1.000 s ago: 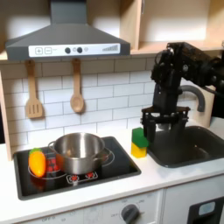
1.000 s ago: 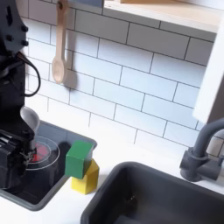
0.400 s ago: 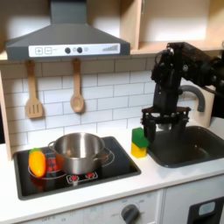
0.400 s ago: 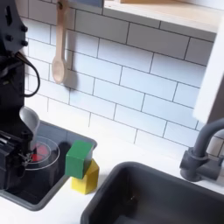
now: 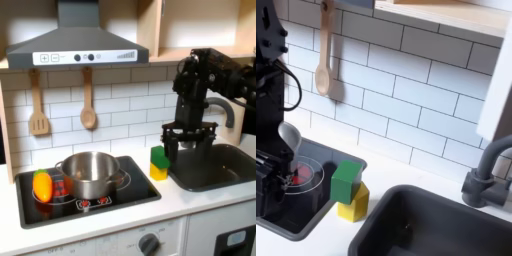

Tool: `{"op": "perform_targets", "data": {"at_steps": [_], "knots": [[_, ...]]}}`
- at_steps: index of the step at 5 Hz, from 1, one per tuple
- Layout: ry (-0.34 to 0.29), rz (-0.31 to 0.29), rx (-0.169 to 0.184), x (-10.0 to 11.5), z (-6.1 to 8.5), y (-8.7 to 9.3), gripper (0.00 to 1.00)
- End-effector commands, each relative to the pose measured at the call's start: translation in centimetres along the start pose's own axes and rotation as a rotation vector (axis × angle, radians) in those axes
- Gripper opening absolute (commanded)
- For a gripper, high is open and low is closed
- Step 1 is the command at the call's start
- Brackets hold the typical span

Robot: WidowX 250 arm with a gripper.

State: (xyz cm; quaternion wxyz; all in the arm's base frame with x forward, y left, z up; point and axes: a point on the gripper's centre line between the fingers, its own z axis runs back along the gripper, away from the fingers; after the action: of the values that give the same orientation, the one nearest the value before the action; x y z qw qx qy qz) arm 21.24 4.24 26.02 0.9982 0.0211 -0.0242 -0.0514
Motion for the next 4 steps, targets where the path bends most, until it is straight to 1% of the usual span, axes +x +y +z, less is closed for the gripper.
{"op": "perform_targets", "data": {"at_steps": [1, 2, 3, 4], "knots": [[0.0, 0.0, 0.0, 0.0, 0.0, 0.0, 1.0], [0.041, 0.005, -0.035, -1.9, -1.0, 0.4, 1.0], [0.044, 0.034, -0.038, -3.5, -0.3, -0.7, 1.0], [0.025, 0.042, -0.027, -5.6, 0.3, -2.1, 1.0]]}}
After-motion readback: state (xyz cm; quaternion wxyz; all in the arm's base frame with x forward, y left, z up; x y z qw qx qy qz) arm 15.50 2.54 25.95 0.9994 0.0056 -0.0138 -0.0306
